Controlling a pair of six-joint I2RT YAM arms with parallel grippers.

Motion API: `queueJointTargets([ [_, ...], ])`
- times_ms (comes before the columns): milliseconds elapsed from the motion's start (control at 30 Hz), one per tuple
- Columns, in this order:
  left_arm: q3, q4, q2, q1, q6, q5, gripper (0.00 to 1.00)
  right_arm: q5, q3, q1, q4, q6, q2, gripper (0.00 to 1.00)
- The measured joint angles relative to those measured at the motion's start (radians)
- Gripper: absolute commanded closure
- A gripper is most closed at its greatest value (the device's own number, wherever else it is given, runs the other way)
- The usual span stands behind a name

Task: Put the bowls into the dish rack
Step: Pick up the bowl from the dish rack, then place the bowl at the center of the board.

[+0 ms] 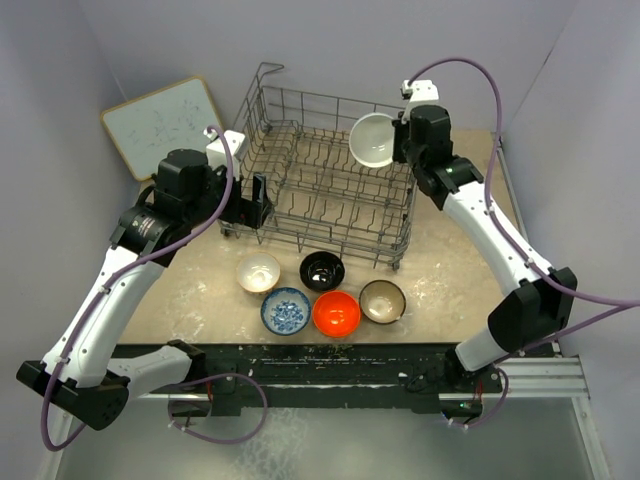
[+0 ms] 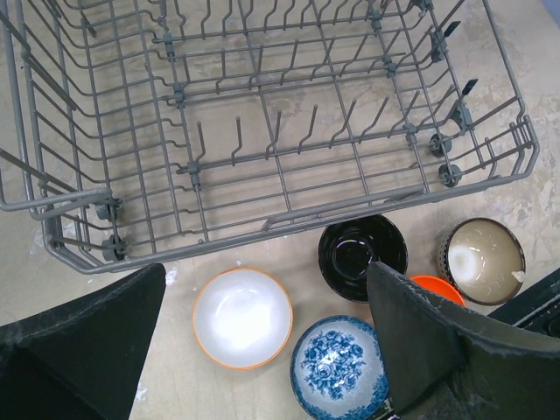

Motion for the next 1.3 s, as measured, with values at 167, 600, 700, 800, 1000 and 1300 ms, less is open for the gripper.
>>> queueJointTargets([
  [167, 0.000, 0.006, 0.000, 0.003, 0.000, 0.011, 0.01, 0.114, 0.038, -0.013, -0.080, 0.073, -0.001, 1.00],
  [600, 0.000, 0.014, 0.001, 0.005, 0.002, 0.060, 0.01, 0.005, -0.212, -0.416, -0.236, 0.292, -0.170, 1.00],
  [700, 0.000, 0.018, 0.006, 0.005, 0.004, 0.067, 0.01, -0.063, -0.289, -0.459, -0.245, 0.321, -0.173, 1.00],
  [800, 0.000, 0.021, 0.011, 0.005, 0.004, 0.073, 0.01, -0.126, -0.372, -0.499, -0.238, 0.351, -0.161, 1.00],
  [1000, 0.000, 0.022, 0.019, 0.005, 0.008, 0.080, 0.01, -0.227, -0.483, -0.552, -0.182, 0.393, -0.089, 1.00],
  [1300, -0.010, 0.043, 0.030, 0.005, 0.011, 0.085, 0.01, -0.271, -0.496, -0.570, -0.132, 0.410, -0.037, 0.91],
])
